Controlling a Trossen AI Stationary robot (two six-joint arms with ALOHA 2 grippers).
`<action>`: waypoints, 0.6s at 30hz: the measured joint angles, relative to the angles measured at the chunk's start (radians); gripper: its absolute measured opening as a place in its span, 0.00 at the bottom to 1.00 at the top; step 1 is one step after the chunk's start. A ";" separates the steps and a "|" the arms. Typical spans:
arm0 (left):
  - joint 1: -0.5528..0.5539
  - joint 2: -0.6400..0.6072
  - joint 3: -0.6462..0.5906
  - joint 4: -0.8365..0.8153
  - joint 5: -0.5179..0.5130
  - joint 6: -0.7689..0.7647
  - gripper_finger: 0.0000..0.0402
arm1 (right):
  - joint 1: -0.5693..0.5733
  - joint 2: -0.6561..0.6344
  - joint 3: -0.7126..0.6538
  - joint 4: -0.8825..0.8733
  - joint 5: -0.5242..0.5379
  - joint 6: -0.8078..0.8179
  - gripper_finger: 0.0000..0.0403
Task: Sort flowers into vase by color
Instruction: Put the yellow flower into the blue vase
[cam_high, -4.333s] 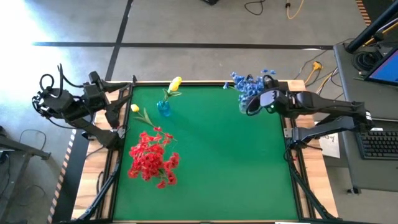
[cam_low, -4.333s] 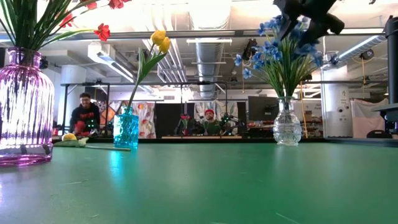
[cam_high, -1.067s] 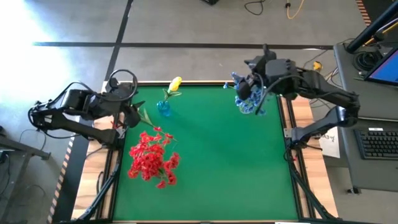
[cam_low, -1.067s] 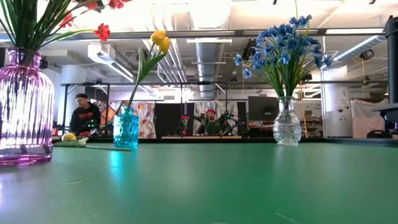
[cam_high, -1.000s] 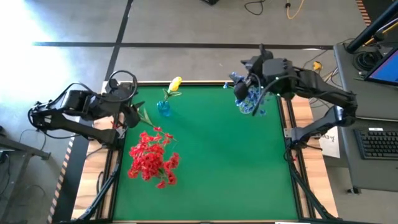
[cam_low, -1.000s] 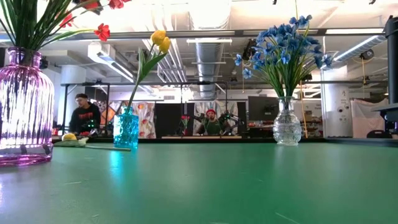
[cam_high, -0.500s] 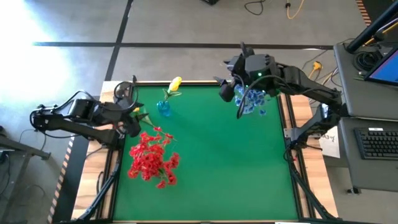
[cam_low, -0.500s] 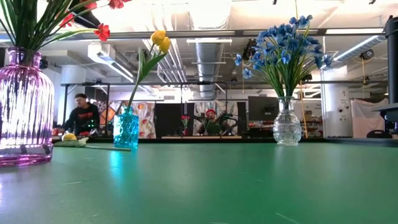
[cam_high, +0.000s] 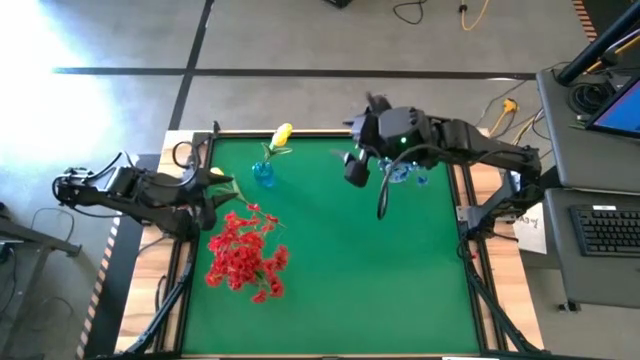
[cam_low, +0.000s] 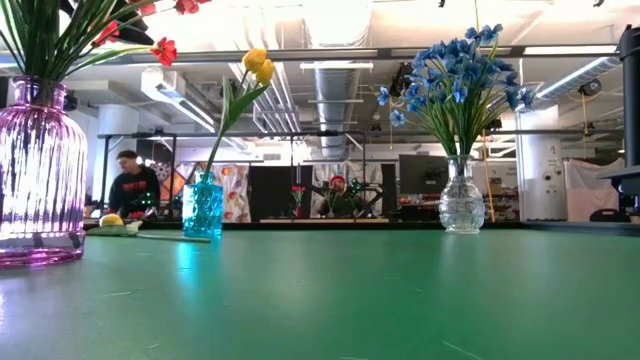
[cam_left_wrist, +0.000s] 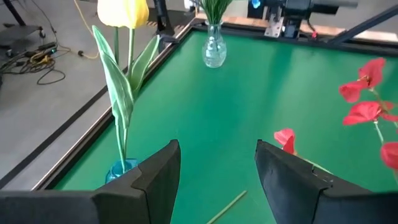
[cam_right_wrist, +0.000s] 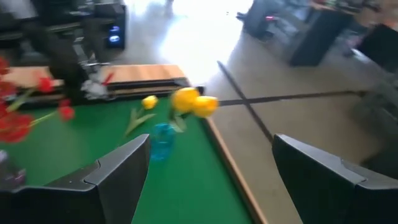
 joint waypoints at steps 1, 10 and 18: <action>0.000 -0.008 -0.005 0.005 0.000 0.000 0.48 | 0.010 0.006 0.000 0.001 -0.012 -0.003 0.81; 0.000 -0.058 -0.010 0.006 -0.002 0.000 0.48 | 0.068 0.068 -0.018 0.002 -0.114 -0.011 0.81; 0.000 -0.078 -0.011 0.006 -0.004 0.003 0.48 | 0.114 0.156 -0.026 0.007 -0.129 -0.021 0.81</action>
